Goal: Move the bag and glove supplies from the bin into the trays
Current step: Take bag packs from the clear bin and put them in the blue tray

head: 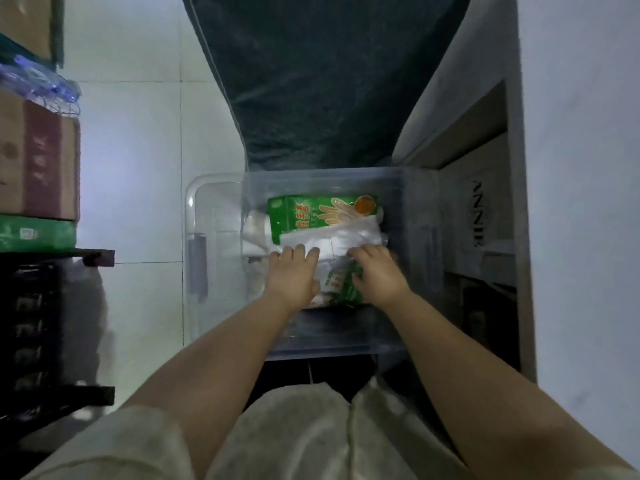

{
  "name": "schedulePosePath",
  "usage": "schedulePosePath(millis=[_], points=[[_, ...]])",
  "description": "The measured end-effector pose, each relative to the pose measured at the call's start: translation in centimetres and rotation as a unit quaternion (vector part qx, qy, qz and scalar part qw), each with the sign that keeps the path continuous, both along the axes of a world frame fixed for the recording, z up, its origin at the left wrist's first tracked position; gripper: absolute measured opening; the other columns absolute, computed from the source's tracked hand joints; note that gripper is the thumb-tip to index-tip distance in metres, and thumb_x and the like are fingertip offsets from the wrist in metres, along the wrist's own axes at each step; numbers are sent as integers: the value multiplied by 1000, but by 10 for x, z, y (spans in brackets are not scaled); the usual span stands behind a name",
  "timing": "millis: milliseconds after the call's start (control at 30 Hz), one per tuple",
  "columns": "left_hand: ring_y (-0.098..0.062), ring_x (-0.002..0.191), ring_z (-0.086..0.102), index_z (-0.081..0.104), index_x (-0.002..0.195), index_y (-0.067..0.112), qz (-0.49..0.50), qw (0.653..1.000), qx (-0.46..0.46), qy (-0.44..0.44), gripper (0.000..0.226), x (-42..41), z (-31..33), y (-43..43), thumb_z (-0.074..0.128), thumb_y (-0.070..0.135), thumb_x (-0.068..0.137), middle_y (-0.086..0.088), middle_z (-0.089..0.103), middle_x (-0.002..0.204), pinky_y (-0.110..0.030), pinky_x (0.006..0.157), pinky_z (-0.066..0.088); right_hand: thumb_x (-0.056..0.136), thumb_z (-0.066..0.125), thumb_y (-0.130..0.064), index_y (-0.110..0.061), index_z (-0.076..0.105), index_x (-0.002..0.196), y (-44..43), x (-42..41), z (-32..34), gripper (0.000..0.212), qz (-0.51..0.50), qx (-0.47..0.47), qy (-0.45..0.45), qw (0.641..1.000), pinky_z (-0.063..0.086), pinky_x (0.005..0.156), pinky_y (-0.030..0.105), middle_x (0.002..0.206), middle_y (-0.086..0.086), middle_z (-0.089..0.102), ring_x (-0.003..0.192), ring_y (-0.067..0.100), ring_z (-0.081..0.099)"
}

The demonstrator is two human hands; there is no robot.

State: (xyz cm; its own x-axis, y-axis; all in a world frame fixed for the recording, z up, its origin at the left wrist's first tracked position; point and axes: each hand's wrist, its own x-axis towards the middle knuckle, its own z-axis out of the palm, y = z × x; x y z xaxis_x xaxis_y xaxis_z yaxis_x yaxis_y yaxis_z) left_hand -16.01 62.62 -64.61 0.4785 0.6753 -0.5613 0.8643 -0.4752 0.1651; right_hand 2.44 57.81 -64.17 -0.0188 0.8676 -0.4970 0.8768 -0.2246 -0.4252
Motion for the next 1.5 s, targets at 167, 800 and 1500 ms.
schedulePosePath(millis=[167, 800, 1500], points=[[-31, 121, 39, 34, 138, 15, -19, 1000, 19, -9, 65, 27, -56, 40, 57, 43, 85, -12, 43, 134, -46, 97, 33, 75, 66, -13, -15, 64, 112, 21, 5, -43, 37, -35, 45, -24, 998, 36, 88, 39, 112, 10, 64, 105, 34, 54], [-33, 95, 54, 59, 97, 17, 203, 975, -29, -88, 13, -22, -47, 44, 60, 16, 84, -8, 66, 94, -38, 76, 34, 73, 70, -14, -13, 67, 91, 3, 11, -59, 19, -20, -1, 15, 1000, 44, 83, 35, 99, 9, 64, 99, 34, 54], [-33, 98, 54, 64, 118, 19, 158, 975, -9, -157, 36, -18, -8, 57, 60, 8, 84, -7, 68, 107, -40, 80, 45, 84, 54, -13, -15, 48, 121, 34, -20, -35, 38, 186, -46, -101, 976, 32, 92, 41, 122, 12, 51, 113, 32, 44]])
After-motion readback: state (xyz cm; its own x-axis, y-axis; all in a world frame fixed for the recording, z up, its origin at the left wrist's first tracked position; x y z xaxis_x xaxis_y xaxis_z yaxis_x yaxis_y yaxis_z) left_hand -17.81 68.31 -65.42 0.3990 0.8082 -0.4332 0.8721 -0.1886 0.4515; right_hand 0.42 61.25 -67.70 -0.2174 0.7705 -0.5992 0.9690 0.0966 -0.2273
